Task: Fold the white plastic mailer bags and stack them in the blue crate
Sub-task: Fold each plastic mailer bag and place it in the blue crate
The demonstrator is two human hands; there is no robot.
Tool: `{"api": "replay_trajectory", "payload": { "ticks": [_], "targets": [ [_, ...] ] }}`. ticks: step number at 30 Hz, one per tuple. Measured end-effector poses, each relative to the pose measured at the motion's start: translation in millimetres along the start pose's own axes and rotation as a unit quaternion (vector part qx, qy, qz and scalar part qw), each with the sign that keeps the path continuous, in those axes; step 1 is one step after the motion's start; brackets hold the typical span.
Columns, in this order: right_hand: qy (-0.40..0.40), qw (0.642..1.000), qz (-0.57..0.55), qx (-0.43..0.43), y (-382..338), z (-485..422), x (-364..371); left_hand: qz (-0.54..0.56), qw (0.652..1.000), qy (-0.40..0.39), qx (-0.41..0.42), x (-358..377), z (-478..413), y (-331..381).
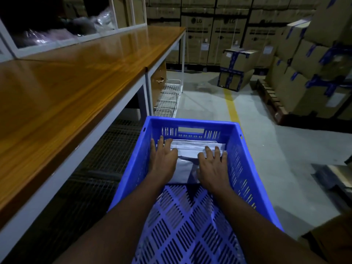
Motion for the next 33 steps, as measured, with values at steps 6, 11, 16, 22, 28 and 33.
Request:
{"api": "replay_trajectory", "payload": {
  "ticks": [6, 11, 16, 22, 28, 33],
  "targets": [
    [0.007, 1.0, 0.0, 0.025, 8, -6, 0, -0.088, 0.991, -0.032, 0.1, 29, 11, 11],
    [-0.019, 1.0, -0.021, -0.013, 0, 1, 13, -0.117, 0.989, -0.054, 0.068, 45, 10, 5],
    [0.005, 1.0, -0.015, -0.004, 2, -1, 23, -0.109, 0.992, -0.044, 0.041, 49, 7, 4],
    [-0.034, 0.999, 0.018, -0.001, 5, -2, 22, -0.145, 0.987, -0.063, 0.036, 37, 12, 8],
    [0.011, 1.0, 0.002, 0.007, -1, 7, -30, -0.149, 0.987, -0.043, 0.034, -24, 21, 5],
    [0.065, 0.998, -0.007, -0.011, -22, 22, -112, -0.149, 0.988, 0.019, 0.021, -114, 40, -4]
  ]
}}
Point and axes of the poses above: each hand's wrist, its own z-axis away from the middle knuckle, its own x-axis out of the palm, y = z × x, the point moved 8 cm from there along -z, towards the middle knuckle, and after that the axes turned 1 degree about y, right-handed, at the moved point
